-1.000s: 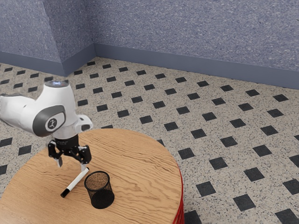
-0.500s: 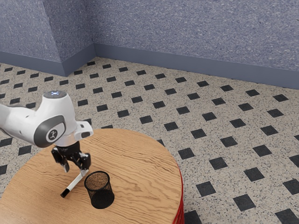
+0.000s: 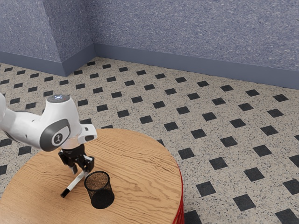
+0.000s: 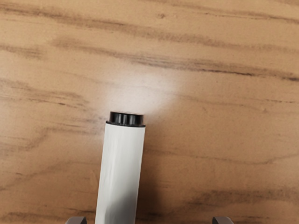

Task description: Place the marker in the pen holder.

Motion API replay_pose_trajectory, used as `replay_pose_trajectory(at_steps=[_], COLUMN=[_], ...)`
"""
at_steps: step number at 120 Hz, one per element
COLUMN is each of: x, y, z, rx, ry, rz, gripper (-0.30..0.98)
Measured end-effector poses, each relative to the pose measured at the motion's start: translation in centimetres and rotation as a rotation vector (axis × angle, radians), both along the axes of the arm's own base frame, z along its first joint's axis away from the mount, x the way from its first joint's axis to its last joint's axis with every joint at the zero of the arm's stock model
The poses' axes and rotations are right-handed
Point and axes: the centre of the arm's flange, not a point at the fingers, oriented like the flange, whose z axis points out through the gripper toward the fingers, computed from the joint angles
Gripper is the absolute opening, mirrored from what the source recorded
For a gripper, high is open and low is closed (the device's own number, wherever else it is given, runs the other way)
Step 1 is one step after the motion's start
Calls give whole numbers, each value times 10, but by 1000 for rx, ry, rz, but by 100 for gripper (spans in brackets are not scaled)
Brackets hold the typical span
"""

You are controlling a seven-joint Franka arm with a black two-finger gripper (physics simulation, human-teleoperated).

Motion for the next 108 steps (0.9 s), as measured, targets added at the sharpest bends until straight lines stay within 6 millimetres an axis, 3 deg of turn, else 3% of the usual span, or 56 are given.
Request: replay_pose_trajectory(at_steps=[22, 53, 108], x=[7, 14, 16], y=[3, 24, 23], z=[-5, -11, -23], rx=[-7, -5, -21], ry=[-6, -7, -6], rz=[-24, -32, -62], gripper=[34, 35, 45])
